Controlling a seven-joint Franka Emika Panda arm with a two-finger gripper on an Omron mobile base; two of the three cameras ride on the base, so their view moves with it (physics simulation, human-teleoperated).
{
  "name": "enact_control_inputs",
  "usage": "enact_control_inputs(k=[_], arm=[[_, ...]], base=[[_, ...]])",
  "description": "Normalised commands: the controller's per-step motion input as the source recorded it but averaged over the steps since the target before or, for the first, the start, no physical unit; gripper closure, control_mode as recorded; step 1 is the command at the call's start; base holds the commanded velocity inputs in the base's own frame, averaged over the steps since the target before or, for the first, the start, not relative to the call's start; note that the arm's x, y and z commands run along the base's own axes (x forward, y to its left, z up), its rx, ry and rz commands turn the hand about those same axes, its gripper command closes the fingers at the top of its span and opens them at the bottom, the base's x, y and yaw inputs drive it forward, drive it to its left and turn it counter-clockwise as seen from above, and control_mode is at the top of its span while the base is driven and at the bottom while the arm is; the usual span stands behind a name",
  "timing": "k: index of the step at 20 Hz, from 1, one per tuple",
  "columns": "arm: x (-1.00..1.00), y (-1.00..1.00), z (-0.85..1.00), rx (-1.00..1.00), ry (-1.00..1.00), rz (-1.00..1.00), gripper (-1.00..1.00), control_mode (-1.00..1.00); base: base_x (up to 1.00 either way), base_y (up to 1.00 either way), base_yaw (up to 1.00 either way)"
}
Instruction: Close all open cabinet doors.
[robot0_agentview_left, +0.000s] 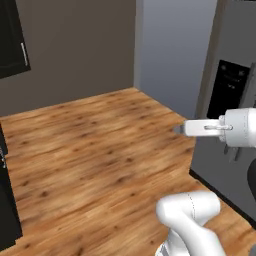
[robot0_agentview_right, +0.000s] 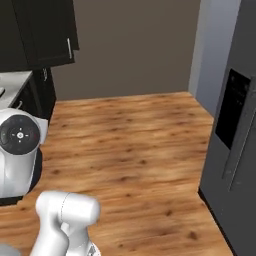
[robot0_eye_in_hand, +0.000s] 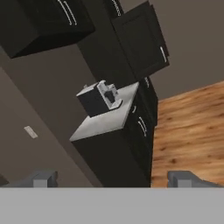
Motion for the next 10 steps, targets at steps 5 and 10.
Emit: enact_control_inputs(k=[5,10], arm=[[0.00,0.00,0.00,0.00,0.00,0.00,-1.00,1.00],[0.00,0.00,0.00,0.00,0.00,0.00,-1.00,1.00]], base=[[0.69,-0.10,0.16],[0.70,-0.16,0.16]])
